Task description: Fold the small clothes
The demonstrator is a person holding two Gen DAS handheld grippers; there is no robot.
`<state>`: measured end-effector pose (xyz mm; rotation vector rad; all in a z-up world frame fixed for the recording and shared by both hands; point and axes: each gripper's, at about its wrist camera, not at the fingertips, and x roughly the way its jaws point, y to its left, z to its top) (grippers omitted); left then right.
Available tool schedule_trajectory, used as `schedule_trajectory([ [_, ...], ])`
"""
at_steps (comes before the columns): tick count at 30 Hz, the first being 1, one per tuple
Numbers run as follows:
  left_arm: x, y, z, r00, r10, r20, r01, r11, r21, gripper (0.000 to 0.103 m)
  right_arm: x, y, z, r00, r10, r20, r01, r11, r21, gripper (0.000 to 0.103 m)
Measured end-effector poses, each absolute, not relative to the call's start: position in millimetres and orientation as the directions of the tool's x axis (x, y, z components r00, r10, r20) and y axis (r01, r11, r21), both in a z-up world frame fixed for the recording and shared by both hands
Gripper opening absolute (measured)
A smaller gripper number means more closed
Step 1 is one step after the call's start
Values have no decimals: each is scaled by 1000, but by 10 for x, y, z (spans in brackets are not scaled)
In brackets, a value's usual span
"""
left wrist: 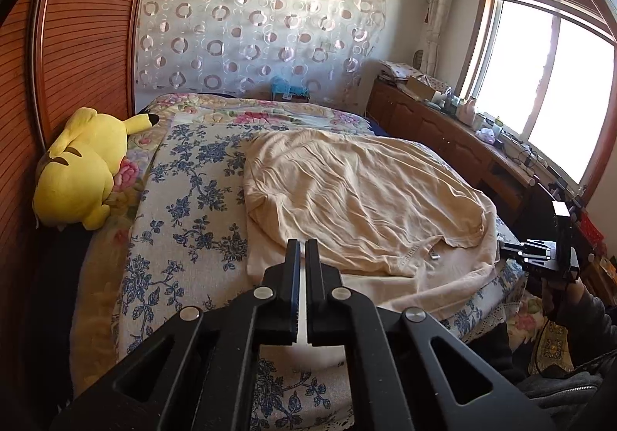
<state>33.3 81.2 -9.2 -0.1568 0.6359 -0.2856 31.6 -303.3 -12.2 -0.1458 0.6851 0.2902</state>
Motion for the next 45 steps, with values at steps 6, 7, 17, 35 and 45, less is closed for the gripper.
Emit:
schedule_trajectory([
  [6, 314, 828, -207, 754, -301, -583, 200, 952, -232, 3, 208, -3044, 144, 766, 249, -593, -319, 948, -14, 4],
  [7, 308, 824, -223, 752, -300, -587, 200, 952, -231, 3, 151, -3054, 241, 775, 256, -577, -320, 947, -10, 4],
  [17, 333, 776, -342, 725, -306, -617, 197, 951, -240, 4, -50, -3034, 555, 779, 327, -534, -346, 936, 67, 25],
  [35, 578, 777, -662, 660, -235, -714, 161, 972, -171, 67, 433, -3271, 17, 740, 163, -652, -163, 985, 61, 35],
  [45, 564, 771, -686, 657, -252, -711, 168, 968, -188, 67, 409, -3195, -49, 714, 169, -680, -234, 972, -5, 4],
])
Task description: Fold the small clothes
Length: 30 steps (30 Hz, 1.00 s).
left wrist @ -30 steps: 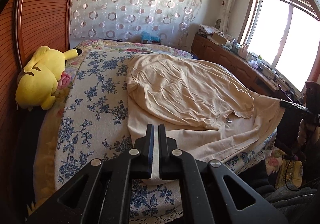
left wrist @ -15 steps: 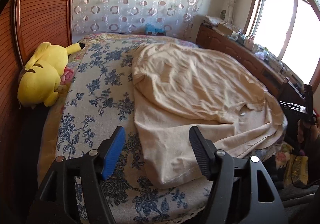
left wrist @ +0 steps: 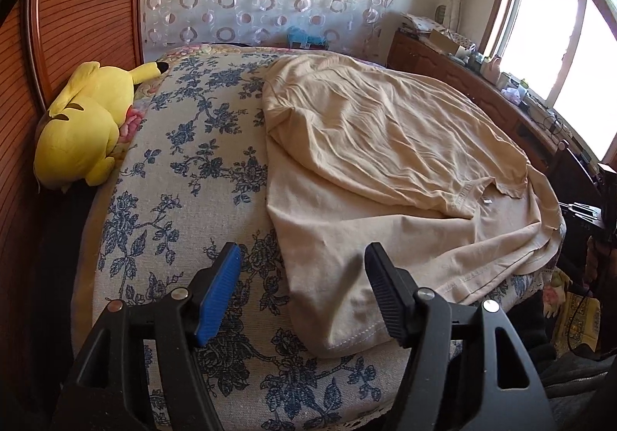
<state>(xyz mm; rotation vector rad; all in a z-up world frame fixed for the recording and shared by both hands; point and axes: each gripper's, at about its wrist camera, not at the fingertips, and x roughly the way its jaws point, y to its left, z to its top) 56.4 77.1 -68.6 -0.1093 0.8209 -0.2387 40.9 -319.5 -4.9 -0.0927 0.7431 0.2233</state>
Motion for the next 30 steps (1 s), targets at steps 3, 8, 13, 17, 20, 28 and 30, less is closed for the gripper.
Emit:
schedule_trajectory([
  [3, 549, 710, -639, 666, -261, -699, 183, 965, -186, 67, 300, -3315, 63, 736, 158, -659, -211, 977, -2, 4],
  [8, 611, 575, -589, 670, -274, -690, 204, 962, -183, 67, 124, -3545, 189, 769, 76, -635, -130, 991, -39, 3],
  [13, 736, 435, -543, 673, -276, -687, 224, 960, -167, 67, 143, -3646, 233, 779, 49, -625, -89, 995, -33, 4],
  [17, 892, 399, -539, 669, -271, -692, 220, 962, -164, 67, 186, -3497, 320, 796, 61, -602, -98, 995, -29, 11],
  [20, 987, 401, -533, 670, -258, -696, 213, 965, -153, 67, 248, -3388, 353, 812, 61, -580, -110, 993, -50, 34],
  [28, 1317, 460, -503, 680, -228, -697, 194, 972, -129, 61, 719, -3176, 331, 808, 152, -569, -184, 983, 1, 47],
  [30, 1420, 499, -497, 680, -211, -703, 178, 976, -121, 59, 901, -3191, 303, 791, 186, -583, -195, 980, 49, 49],
])
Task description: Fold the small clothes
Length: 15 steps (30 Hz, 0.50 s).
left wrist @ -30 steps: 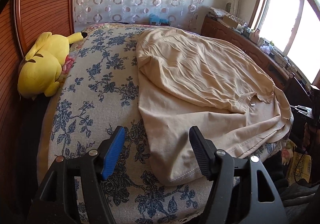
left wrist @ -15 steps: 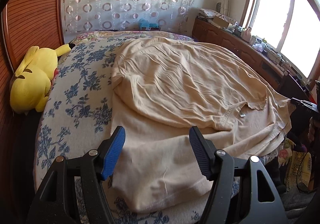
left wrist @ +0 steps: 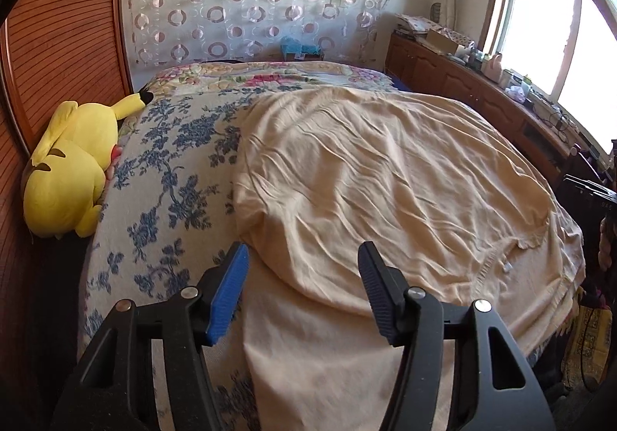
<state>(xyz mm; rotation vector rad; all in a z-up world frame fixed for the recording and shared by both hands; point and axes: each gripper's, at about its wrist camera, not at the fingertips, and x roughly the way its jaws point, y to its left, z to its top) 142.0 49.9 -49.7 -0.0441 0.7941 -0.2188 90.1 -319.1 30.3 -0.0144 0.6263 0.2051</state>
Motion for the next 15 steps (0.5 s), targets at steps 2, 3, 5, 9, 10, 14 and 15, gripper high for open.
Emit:
schedule_trajectory([
  [2, 1496, 536, -496, 677, -202, -707, 169, 979, -118, 58, 1063, -3229, 285, 772, 210, -600, -195, 977, 91, 49],
  [3, 1529, 551, -499, 675, -201, -710, 167, 979, -119, 58, 1154, -3239, 271, 765, 215, -607, -192, 976, 103, 50],
  [5, 1620, 582, -523, 665, -200, -720, 158, 979, -125, 56, 1341, -3265, 229, 749, 203, -631, -171, 979, 113, 50],
  [9, 1772, 590, -593, 642, -192, -742, 151, 981, -123, 52, 1588, -3276, 124, 706, 190, -682, -146, 982, 122, 50],
  [10, 1802, 579, -615, 634, -190, -749, 151, 981, -121, 49, 1628, -3268, 86, 695, 190, -693, -148, 982, 121, 50],
  [14, 1875, 504, -684, 608, -168, -776, 162, 983, -86, 31, 1723, -3172, 2, 674, 177, -717, -158, 983, 95, 51],
  [15, 1881, 487, -694, 604, -162, -781, 167, 983, -75, 28, 1723, -3160, -2, 677, 172, -716, -161, 983, 84, 51],
])
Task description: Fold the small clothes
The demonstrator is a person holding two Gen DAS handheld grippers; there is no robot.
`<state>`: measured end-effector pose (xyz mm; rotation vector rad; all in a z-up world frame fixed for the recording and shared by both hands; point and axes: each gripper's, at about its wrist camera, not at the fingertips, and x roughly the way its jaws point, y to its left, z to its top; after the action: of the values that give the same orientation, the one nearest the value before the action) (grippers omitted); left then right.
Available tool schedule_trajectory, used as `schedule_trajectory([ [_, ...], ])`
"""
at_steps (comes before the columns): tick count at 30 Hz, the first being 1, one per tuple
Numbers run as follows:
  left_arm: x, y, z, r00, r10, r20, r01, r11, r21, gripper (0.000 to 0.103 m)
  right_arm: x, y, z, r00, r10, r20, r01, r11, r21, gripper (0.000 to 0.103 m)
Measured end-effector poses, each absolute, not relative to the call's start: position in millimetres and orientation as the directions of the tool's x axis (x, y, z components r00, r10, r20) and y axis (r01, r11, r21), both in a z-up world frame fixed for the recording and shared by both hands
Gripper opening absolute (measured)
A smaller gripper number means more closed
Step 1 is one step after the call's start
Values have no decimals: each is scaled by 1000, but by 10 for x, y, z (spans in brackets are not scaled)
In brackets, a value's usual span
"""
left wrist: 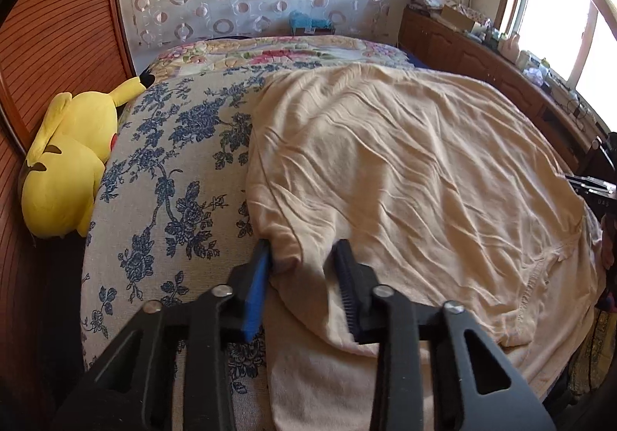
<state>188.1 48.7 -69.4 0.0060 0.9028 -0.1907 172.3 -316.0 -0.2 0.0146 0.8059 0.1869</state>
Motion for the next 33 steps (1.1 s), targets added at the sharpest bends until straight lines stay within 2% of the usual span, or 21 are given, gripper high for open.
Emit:
schedule_trajectory([
  [2, 1863, 468, -689, 611, -147, -778, 173, 984, -50, 10, 1744, -3112, 2, 679, 165, -715, -166, 984, 69, 51],
  [4, 1831, 447, -647, 620, -150, -770, 189, 981, -38, 6, 1752, -3069, -9, 684, 161, -711, -176, 983, 53, 51],
  [5, 1806, 439, -611, 631, -150, -761, 194, 980, -33, 5, 1755, -3037, -7, 687, 157, -709, -182, 982, 41, 45],
  [6, 1775, 426, -562, 647, -147, -749, 198, 980, -22, 5, 1730, -3004, -6, 694, 154, -704, -191, 981, 25, 30],
  [8, 1708, 405, -450, 677, -147, -721, 208, 978, -3, 4, 1701, -2951, -9, 704, 151, -694, -210, 978, 0, 11],
  [9, 1679, 405, -399, 689, -149, -709, 210, 978, 0, 4, 1662, -2928, -1, 713, 159, -683, -222, 975, -5, 9],
  [18, 1426, 452, 112, 749, -244, -617, 257, 964, -69, 4, 1155, -3114, 456, 827, 235, -511, -252, 967, 37, 7],
  [27, 1099, 605, 455, 778, -309, -547, 284, 950, -132, 4, 436, -3268, 833, 873, 244, -422, -267, 964, 6, 7],
  [31, 888, 708, 452, 776, -316, -546, 279, 948, -153, 4, 75, -3410, 934, 885, 246, -395, -269, 963, -2, 7],
  [33, 827, 746, 339, 762, -298, -575, 258, 954, -153, 4, -75, -3459, 916, 886, 252, -389, -271, 962, 6, 7],
])
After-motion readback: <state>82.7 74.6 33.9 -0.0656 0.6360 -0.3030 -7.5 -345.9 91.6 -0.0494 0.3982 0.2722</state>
